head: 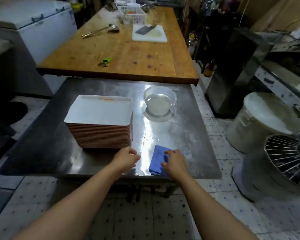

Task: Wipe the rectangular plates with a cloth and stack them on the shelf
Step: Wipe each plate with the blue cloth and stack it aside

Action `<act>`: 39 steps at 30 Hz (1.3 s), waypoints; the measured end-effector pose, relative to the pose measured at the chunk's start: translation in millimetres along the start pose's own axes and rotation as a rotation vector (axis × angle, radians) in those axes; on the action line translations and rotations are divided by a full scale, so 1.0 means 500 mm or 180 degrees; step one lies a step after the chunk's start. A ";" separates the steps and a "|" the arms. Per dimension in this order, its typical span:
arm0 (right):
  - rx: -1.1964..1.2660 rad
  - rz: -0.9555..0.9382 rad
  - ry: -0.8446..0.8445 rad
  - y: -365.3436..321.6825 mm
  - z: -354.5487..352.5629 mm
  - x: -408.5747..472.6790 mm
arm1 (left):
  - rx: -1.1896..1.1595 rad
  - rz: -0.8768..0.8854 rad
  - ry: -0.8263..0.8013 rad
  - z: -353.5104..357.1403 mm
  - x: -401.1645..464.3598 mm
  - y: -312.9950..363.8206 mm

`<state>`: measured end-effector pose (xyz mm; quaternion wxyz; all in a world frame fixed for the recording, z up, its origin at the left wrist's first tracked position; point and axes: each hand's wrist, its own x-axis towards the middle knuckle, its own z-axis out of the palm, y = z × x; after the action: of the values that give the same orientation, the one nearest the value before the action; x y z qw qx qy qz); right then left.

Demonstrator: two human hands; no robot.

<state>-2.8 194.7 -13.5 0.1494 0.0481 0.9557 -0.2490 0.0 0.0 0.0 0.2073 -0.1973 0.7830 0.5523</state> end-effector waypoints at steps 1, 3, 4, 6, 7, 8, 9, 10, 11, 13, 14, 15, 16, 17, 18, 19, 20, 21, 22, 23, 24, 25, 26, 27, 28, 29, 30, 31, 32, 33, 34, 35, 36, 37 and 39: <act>-0.0234 -0.0062 -0.0012 0.004 0.004 0.010 | -0.0170 0.0022 -0.0015 0.007 0.014 -0.003; -0.0522 -0.0116 0.0076 0.012 0.016 0.025 | -0.0187 -0.0076 0.0006 0.015 0.031 -0.002; -0.0606 -0.0117 0.0089 0.017 0.021 0.028 | -0.0128 -0.0127 0.0022 0.018 0.034 -0.003; -0.0696 -0.0203 0.0132 0.022 0.030 0.035 | -0.0091 -0.0183 0.0006 0.026 0.038 -0.009; -0.0771 -0.0245 0.0150 0.024 0.030 0.036 | -0.0090 -0.0184 0.0010 0.029 0.040 -0.013; -0.0851 -0.0302 0.0168 0.026 0.031 0.037 | -0.0019 -0.0186 0.0012 0.029 0.037 -0.012; -0.0908 -0.0332 0.0132 0.026 0.031 0.035 | -0.0004 -0.0184 0.0016 0.030 0.038 -0.015; -0.0959 -0.0371 0.0077 0.028 0.034 0.036 | 0.0026 -0.0193 0.0030 0.028 0.034 -0.013; -0.0990 -0.0358 -0.0010 0.026 0.034 0.034 | 0.0011 -0.0172 0.0046 0.025 0.031 -0.011; -0.0971 -0.0313 -0.0126 0.018 0.025 0.028 | 0.0016 -0.0096 0.0071 0.016 0.018 -0.004; -0.0861 -0.0262 -0.0099 0.012 0.017 0.026 | 0.0094 -0.0032 0.0070 0.008 0.009 -0.002; -0.0717 -0.0211 -0.0020 0.003 0.006 0.021 | 0.0229 0.0043 0.0073 -0.001 -0.002 0.000; -0.0559 -0.0198 0.0098 -0.006 -0.006 0.016 | 0.0360 0.0100 0.0084 -0.013 -0.015 0.005; -0.0433 -0.0234 0.0236 -0.022 -0.021 0.009 | 0.0438 0.0182 0.0108 -0.025 -0.029 0.009; -0.0279 -0.0306 0.0366 -0.038 -0.034 0.006 | 0.0488 0.0257 0.0168 -0.039 -0.045 0.015; -0.0092 -0.0366 0.0436 -0.060 -0.049 0.001 | 0.0505 0.0335 0.0264 -0.054 -0.061 0.021; 0.0094 -0.0429 0.0463 -0.082 -0.062 -0.002 | 0.0508 0.0394 0.0361 -0.070 -0.077 0.029; 0.0288 -0.0465 0.0489 -0.108 -0.077 -0.005 | 0.0505 0.0446 0.0455 -0.087 -0.090 0.036; 0.0452 -0.0485 0.0564 -0.132 -0.090 -0.007 | 0.0521 0.0490 0.0545 -0.105 -0.103 0.044; 0.0650 -0.0485 0.0625 -0.159 -0.105 -0.012 | 0.0545 0.0561 0.0643 -0.123 -0.115 0.053; 0.0880 -0.0528 0.0683 -0.183 -0.116 -0.016 | 0.0582 0.0621 0.0748 -0.140 -0.127 0.060; 0.0992 -0.0639 0.0771 -0.204 -0.126 -0.019 | 0.0613 0.0680 0.0858 -0.156 -0.136 0.067; 0.0910 -0.0824 0.0892 -0.224 -0.134 -0.020 | 0.0634 0.0714 0.0959 -0.172 -0.146 0.073; 0.0796 -0.0971 0.1007 -0.245 -0.142 -0.024 | 0.0631 0.0746 0.1039 -0.189 -0.152 0.076; 0.0729 -0.1080 0.1088 -0.263 -0.145 -0.023 | 0.0598 0.0767 0.1092 -0.206 -0.158 0.080; 0.0719 -0.1190 0.1133 -0.283 -0.149 -0.025 | 0.0559 0.0786 0.1135 -0.224 -0.161 0.082; 0.0758 -0.1245 0.1133 -0.302 -0.151 -0.026 | 0.0526 0.0817 0.1194 -0.241 -0.163 0.087; 0.0790 -0.1285 0.1137 -0.319 -0.153 -0.025 | 0.0507 0.0846 0.1283 -0.259 -0.160 0.090; 0.0803 -0.1271 0.1129 -0.337 -0.154 -0.026 | 0.0501 0.0884 0.1385 -0.277 -0.156 0.095; 0.0826 -0.1251 0.1111 -0.354 -0.155 -0.026 | 0.0530 0.0911 0.1491 -0.293 -0.152 0.100; 0.0826 -0.1239 0.1133 -0.369 -0.156 -0.023 | 0.0586 0.0938 0.1594 -0.308 -0.146 0.104; 0.0756 -0.1246 0.1211 -0.383 -0.154 -0.019 | 0.0648 0.0969 0.1686 -0.322 -0.140 0.108; 0.0628 -0.1249 0.1308 -0.396 -0.151 -0.012 | 0.0716 0.1001 0.1745 -0.336 -0.132 0.109; 0.0473 -0.1264 0.1388 -0.408 -0.147 -0.005 | 0.0786 0.1016 0.1768 -0.349 -0.123 0.108; 0.0176 -0.1213 0.1455 -0.434 -0.140 0.008 | 0.0933 0.1001 0.1713 -0.376 -0.101 0.105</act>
<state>-61.0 40.0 143.7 -0.1204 -0.0733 0.9492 -0.2813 -6.0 -157.7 125.9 -0.0682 -0.1809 0.9015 0.3872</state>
